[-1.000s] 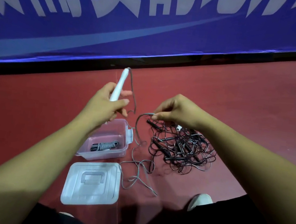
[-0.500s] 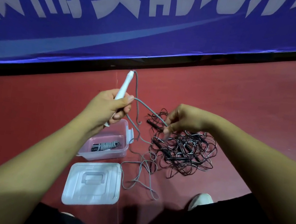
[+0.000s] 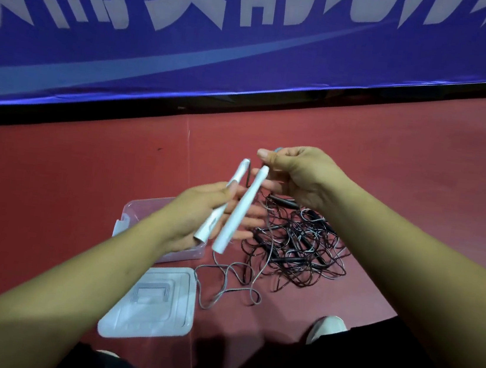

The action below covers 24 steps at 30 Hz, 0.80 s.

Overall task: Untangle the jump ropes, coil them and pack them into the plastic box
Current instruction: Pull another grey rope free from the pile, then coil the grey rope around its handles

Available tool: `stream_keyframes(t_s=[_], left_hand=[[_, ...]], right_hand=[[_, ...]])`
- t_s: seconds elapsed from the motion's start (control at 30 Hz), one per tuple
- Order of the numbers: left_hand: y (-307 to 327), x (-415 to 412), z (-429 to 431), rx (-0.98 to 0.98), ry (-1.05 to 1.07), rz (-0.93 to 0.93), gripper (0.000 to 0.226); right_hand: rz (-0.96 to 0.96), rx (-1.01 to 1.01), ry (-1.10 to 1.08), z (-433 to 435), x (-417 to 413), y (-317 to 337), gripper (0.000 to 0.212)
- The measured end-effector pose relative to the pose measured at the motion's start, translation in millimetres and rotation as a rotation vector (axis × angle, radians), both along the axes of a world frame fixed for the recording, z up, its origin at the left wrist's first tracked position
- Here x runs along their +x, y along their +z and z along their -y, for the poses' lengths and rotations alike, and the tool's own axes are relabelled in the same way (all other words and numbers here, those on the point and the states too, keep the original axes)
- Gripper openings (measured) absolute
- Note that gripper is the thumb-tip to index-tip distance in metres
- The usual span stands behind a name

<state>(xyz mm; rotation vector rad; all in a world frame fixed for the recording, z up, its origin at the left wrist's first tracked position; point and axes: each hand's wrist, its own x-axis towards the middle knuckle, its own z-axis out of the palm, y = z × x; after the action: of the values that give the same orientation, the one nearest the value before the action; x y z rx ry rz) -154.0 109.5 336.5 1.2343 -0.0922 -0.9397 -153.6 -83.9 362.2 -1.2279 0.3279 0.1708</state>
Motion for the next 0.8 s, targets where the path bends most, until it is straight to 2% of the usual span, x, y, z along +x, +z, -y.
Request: stream_keyframes(t_s=[0.07,0.17,0.27,0.33,0.37,0.47,0.6,0.63,0.8], left_hand=[[1,-5,3,-0.075,-0.042,-0.055,0.040],[1,-5,2,0.001,-0.065,0.045,0.036],[-1,0,-2,0.087,-0.102,0.114,0.032],[0,0,-3,0.100,-0.130,0.126,0.033],[-1,1,-3,0.098,-0.140,0.126,0.033],[1,2,-5,0.043,-0.169,0.110,0.029],[7,1,-8,-0.059,-0.177,0.058,0.026],[8,0,-8,-0.078,-0.179,0.042,0.026],[3,-3,-3,-0.138,-0.147,0.025,0.036]], right_hand=[[-0.010,-0.026,-0.054,2,0,-1,0.027],[-0.089,-0.148,-0.036,7,-2,-3,0.024],[-0.154,-0.541,0.043,16,-6,-1,0.037],[-0.067,-0.762,0.045,21,-7,-1,0.050],[0.024,-0.787,0.047,22,-7,-1,0.052],[0.200,-0.703,0.177,22,-7,2,0.040],[0.168,-0.271,0.345,20,-5,0,0.028],[0.162,-0.232,0.345,20,-4,0,0.027],[0.225,-0.375,0.242,29,0,5,0.025]])
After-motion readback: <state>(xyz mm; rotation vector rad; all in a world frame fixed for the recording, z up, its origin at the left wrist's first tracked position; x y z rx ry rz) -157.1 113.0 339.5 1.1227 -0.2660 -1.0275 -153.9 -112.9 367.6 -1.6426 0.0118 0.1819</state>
